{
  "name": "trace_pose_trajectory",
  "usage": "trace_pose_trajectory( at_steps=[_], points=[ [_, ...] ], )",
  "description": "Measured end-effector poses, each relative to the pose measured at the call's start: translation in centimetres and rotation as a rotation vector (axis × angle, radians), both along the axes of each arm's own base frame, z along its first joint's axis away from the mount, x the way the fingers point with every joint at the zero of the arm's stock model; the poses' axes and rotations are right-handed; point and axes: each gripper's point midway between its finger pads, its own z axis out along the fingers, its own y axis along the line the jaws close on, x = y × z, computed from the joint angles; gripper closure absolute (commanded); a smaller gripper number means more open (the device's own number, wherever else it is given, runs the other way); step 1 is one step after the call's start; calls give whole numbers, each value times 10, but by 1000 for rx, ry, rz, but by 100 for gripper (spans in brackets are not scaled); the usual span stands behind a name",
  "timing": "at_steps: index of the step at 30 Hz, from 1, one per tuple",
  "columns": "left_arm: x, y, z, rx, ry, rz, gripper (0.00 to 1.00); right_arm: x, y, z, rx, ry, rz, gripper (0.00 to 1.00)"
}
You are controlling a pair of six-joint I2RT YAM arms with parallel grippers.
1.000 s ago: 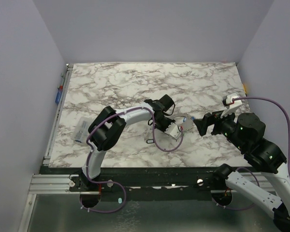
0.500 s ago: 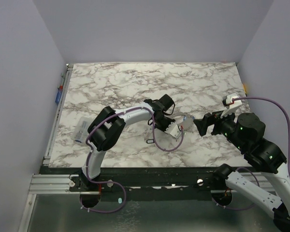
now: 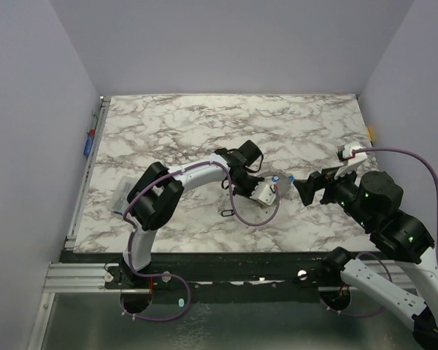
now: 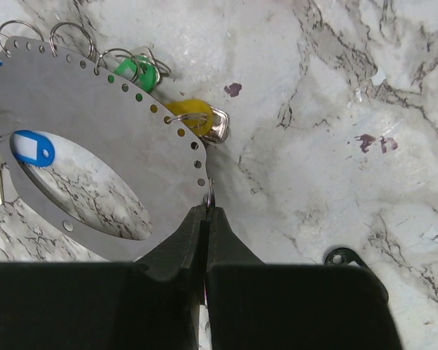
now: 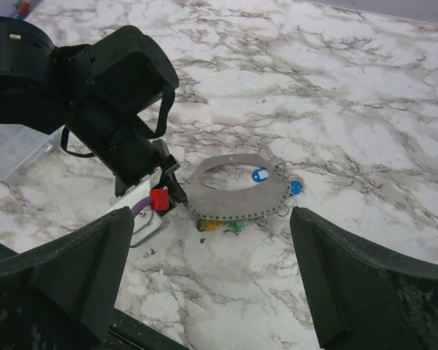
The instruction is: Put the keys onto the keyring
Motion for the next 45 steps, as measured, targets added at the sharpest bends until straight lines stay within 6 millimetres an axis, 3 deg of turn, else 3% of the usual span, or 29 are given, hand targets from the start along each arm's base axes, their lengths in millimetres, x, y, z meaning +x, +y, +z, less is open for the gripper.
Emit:
trace_pose_trajectory(
  at_steps=[7, 20, 26, 34, 41, 45],
  points=[
    [-13, -6, 23, -64, 83, 18, 100, 0, -5, 2, -23, -23, -5, 0],
    [-17, -11, 109, -283, 245, 118, 100, -9, -11, 41, -18, -126, 26, 0],
    [-28, -15, 151, -382, 280, 102, 100, -32, 9, 53, -1, -186, 212, 4],
    [-44, -14, 230, -572, 267, 62, 100, -62, 33, 67, 7, -242, 448, 16],
    [-59, -4, 261, -645, 258, 64, 100, -71, 48, 61, -14, -236, 570, 29],
    [-68, 4, 264, -656, 261, 75, 100, -66, 60, 35, -38, -189, 622, 33]
  ],
)
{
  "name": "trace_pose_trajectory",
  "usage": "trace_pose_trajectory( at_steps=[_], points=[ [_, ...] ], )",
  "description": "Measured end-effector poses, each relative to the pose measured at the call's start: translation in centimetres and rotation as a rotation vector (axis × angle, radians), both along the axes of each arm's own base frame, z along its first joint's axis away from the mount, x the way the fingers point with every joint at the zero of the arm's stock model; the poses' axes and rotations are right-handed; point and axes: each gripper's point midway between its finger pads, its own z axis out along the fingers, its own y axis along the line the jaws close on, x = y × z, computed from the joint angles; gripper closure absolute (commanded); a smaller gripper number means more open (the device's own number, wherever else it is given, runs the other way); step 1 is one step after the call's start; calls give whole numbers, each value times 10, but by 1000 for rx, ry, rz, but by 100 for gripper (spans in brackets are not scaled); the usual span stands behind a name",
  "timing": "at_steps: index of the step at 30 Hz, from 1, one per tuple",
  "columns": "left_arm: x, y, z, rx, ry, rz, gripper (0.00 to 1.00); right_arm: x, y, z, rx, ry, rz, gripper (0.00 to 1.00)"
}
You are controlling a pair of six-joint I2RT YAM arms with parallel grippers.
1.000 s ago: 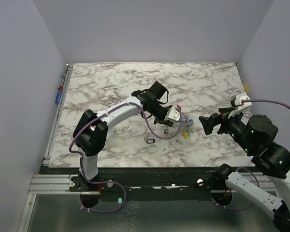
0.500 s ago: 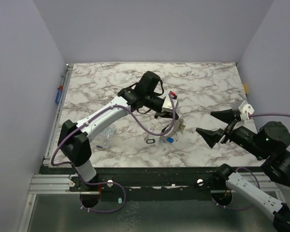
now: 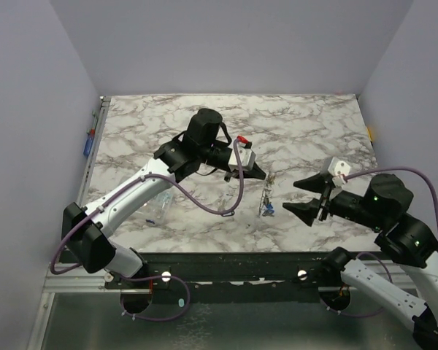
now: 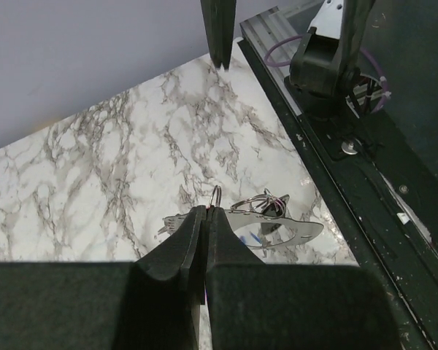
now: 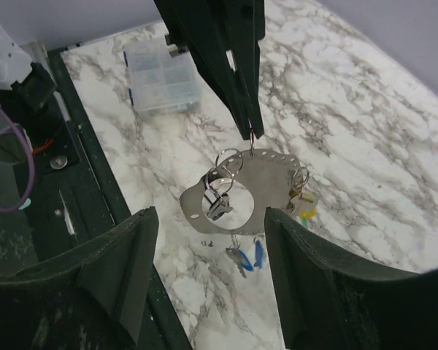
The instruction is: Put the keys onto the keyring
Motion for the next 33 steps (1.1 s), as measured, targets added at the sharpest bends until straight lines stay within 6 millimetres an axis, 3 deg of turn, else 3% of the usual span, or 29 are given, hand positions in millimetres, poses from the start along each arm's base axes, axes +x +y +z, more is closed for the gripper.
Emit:
trace_pose_trajectory(
  at_steps=[4, 7, 15, 33],
  points=[
    [-4, 6, 3, -6, -2, 28, 100, 10, 12, -29, -46, 42, 29, 36],
    [-7, 10, 4, -4, -3, 54, 100, 17, 19, -40, -61, 45, 45, 39],
    [-12, 12, 5, 4, -24, 123, 100, 28, 34, -38, -73, -14, 102, 43],
    [-11, 7, -8, 45, -34, 189, 100, 47, 47, -43, -143, -33, 136, 66]
  ],
)
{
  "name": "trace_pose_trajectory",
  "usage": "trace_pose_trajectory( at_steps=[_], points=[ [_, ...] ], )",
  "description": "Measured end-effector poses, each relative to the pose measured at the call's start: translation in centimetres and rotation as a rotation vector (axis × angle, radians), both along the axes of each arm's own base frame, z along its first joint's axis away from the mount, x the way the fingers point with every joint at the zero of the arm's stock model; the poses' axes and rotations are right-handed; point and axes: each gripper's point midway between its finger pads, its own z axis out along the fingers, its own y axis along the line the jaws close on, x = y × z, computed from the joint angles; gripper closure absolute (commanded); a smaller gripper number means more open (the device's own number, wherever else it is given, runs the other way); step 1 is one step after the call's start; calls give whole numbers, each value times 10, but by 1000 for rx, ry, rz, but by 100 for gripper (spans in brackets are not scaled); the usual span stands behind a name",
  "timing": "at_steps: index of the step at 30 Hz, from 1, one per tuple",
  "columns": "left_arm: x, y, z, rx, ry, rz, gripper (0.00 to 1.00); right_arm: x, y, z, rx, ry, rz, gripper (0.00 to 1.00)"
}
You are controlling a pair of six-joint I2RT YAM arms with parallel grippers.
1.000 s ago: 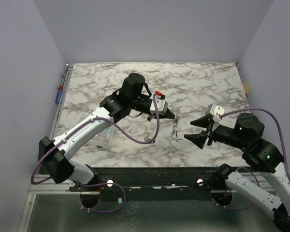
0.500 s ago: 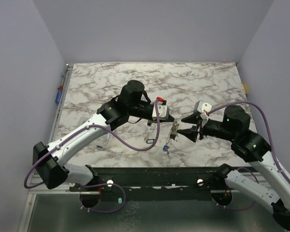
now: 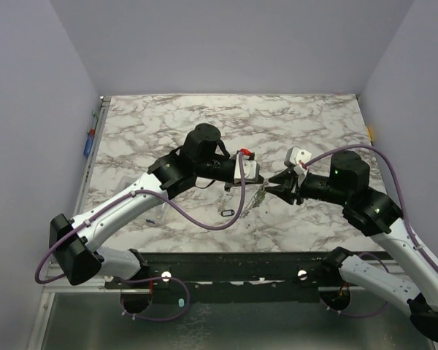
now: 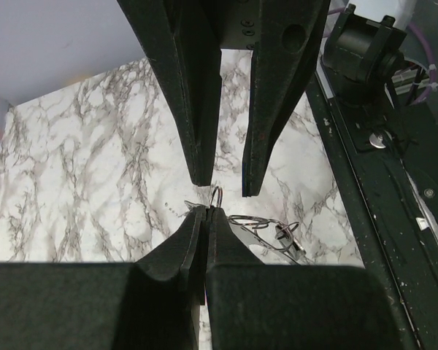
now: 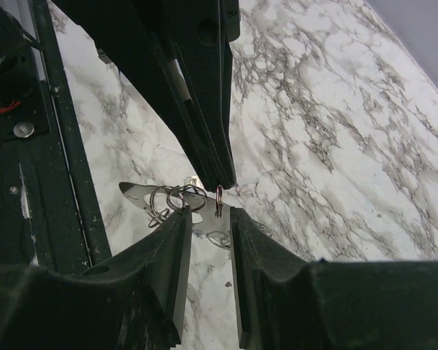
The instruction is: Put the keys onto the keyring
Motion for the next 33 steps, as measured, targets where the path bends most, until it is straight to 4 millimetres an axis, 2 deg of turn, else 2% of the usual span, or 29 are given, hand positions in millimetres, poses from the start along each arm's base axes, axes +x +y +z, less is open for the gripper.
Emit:
trace_pose_trajectory(
  at_steps=[17, 33],
  points=[
    [-3, -4, -1, 9, -2, 12, 100, 3, 2, -4, -16, 1, 4, 76],
    [-3, -5, -2, 13, 0, 23, 100, 8, 1, -8, -34, -6, -9, 80]
  ],
)
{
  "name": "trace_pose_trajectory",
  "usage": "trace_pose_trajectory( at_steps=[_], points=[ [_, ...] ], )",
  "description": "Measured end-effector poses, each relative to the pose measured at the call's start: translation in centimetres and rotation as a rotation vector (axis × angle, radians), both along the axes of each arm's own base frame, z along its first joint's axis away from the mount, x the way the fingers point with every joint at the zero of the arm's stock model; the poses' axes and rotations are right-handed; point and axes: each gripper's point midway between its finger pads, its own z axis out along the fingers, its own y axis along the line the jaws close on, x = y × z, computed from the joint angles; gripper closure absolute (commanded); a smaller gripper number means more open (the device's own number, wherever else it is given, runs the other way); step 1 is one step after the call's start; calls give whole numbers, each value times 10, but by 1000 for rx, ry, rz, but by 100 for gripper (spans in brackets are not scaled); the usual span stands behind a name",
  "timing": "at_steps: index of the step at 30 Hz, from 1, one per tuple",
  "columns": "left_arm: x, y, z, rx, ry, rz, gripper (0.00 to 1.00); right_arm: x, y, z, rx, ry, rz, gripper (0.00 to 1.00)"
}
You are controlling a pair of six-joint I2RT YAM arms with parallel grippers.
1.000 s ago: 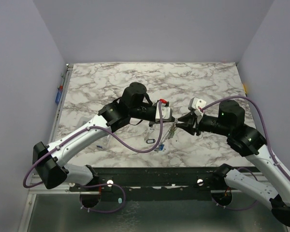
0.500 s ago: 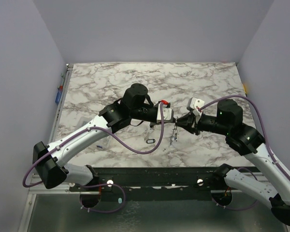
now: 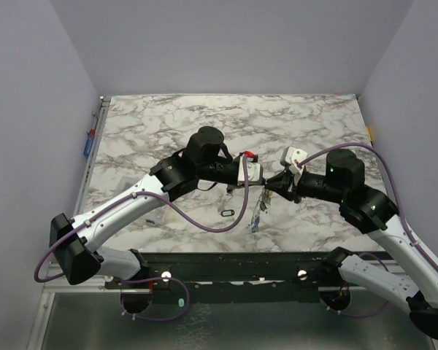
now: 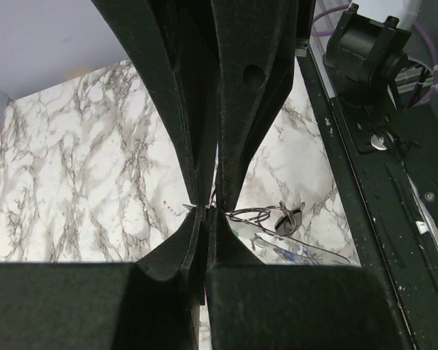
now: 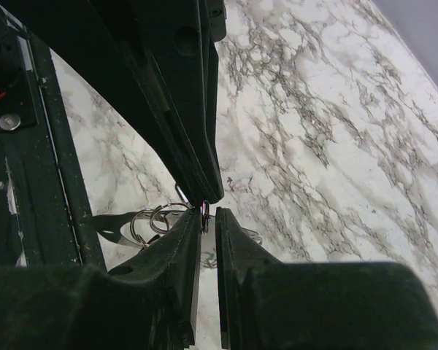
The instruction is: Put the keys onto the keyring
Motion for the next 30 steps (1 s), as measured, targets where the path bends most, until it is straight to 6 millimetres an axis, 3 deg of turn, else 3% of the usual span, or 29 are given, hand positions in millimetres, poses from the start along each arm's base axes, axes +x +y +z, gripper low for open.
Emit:
trace_pose_trajectory(
  at_steps=[6, 17, 22, 30],
  points=[
    [0, -1, 0, 1, 1, 3, 100, 1, -1, -1, -4, -3, -5, 88],
    [3, -1, -2, 5, -3, 20, 100, 6, -2, -4, -21, -10, -21, 89],
    [4, -2, -2, 6, 2, 23, 100, 7, -2, -4, -26, -13, -26, 99],
    [4, -2, -3, 8, 5, 25, 97, 6, -3, -4, -30, -23, -29, 99]
  ],
)
